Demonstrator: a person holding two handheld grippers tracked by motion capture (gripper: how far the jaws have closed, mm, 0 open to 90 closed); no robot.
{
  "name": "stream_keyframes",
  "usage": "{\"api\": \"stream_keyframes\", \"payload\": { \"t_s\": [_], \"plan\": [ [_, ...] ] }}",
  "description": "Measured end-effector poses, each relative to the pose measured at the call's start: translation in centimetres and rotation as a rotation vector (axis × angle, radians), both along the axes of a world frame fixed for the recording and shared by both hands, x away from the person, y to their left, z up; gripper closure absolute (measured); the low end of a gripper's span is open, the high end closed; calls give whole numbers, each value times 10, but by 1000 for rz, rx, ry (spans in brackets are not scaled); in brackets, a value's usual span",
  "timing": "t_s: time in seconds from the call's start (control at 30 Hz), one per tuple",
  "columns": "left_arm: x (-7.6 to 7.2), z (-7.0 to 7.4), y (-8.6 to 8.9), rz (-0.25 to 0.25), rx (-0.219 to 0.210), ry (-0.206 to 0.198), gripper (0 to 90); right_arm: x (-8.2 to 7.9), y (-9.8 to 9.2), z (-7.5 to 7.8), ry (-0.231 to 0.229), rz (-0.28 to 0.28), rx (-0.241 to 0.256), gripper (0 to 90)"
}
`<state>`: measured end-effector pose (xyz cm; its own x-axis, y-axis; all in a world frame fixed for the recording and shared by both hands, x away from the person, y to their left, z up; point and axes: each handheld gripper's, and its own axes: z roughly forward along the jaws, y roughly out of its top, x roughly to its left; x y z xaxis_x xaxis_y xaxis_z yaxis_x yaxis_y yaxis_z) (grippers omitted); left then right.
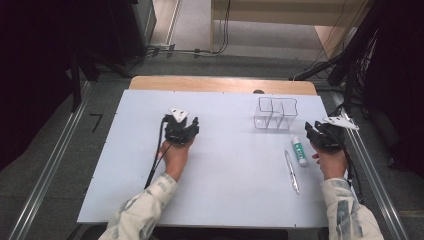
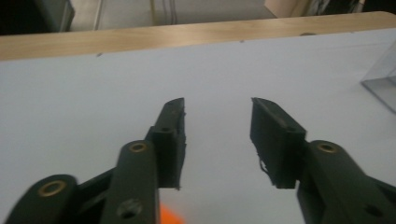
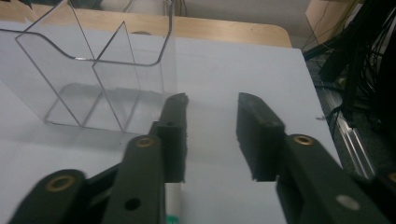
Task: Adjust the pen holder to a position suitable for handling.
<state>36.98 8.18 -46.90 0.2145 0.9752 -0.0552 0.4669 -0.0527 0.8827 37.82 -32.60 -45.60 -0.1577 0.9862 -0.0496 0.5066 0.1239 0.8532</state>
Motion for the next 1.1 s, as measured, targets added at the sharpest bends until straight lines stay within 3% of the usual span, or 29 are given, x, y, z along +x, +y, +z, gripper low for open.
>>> {"api": "stream_keyframes", "payload": {
  "t_s": [0.07, 0.1, 0.17, 0.2, 0.3, 0.37, 0.47, 0.63, 0.73, 1.1],
  "plan": [
    [5, 0, -9, -22, -3, 5, 720, 11, 3, 0, 6, 14, -20, 770],
    [15, -1, -27, -56, 12, 10, 772, 16, 4, 0, 5, 16, -30, 807],
    [26, -3, -44, -98, 13, 31, 884, 27, 4, 1, 13, 25, -15, 851],
    [33, -5, -55, -125, -10, 43, 900, 32, 4, 1, 17, 31, -1, 870],
    [48, -9, -76, -170, -49, 87, 900, 48, 3, 0, 42, 48, 35, 878],
    [58, -12, -93, -184, -41, 94, 900, 56, 5, -2, 56, 57, 22, 878],
    [67, -12, -108, -186, -31, 82, 900, 65, 8, -6, 73, 86, 17, 878],
    [75, -7, -131, -193, -53, 69, 900, 72, 8, -10, 93, 82, 46, 878],
    [76, -2, -145, -189, -23, 54, 900, 73, 7, -12, 102, 83, 59, 878],
    [86, -2, -165, -199, 8, 70, 900, 75, 4, -14, 123, 108, 135, 878]
  ]
}}
